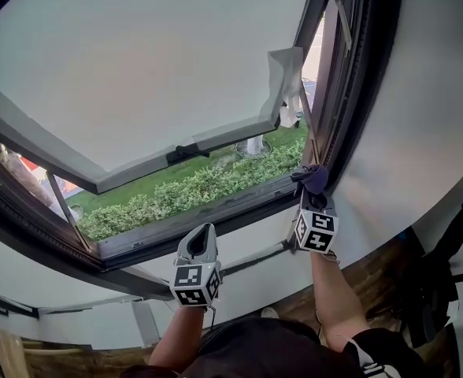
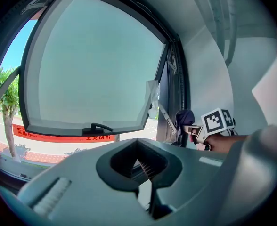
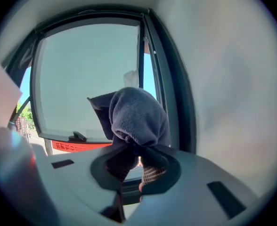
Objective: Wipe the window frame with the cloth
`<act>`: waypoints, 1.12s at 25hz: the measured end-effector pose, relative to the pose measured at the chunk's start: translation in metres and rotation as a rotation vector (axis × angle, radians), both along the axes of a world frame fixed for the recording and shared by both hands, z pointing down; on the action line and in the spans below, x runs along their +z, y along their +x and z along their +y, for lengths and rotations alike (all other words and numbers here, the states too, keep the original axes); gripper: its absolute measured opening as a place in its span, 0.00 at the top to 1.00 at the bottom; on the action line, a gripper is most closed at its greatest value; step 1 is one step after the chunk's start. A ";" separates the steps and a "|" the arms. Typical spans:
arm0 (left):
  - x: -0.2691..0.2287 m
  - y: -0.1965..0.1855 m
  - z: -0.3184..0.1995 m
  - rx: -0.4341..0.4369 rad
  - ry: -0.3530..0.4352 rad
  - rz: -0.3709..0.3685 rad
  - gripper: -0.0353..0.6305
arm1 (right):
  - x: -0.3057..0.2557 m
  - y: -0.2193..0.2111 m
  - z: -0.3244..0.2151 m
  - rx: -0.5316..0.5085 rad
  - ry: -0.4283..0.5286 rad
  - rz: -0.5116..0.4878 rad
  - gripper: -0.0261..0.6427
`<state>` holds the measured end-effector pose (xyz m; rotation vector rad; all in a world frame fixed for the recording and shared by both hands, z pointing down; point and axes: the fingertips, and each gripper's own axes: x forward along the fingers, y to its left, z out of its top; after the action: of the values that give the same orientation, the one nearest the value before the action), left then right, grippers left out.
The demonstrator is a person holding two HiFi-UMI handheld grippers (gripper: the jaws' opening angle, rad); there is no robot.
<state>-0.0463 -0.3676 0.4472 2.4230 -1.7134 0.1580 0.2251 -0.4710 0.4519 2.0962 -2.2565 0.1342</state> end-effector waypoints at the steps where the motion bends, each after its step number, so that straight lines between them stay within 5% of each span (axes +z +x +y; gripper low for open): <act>1: -0.002 0.002 -0.001 0.004 0.005 0.003 0.93 | -0.014 -0.006 0.007 -0.006 0.033 -0.001 0.92; 9: -0.018 0.016 -0.004 0.057 0.047 0.006 0.94 | -0.057 -0.050 0.064 -0.070 0.177 -0.001 0.92; 28: -0.024 0.038 -0.009 0.112 0.068 0.009 0.93 | -0.039 -0.070 0.086 -0.130 0.132 0.028 0.92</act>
<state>-0.0086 -0.3771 0.4235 2.5650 -1.6053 0.1047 0.1547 -0.3851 0.4130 1.9878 -2.4388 -0.0518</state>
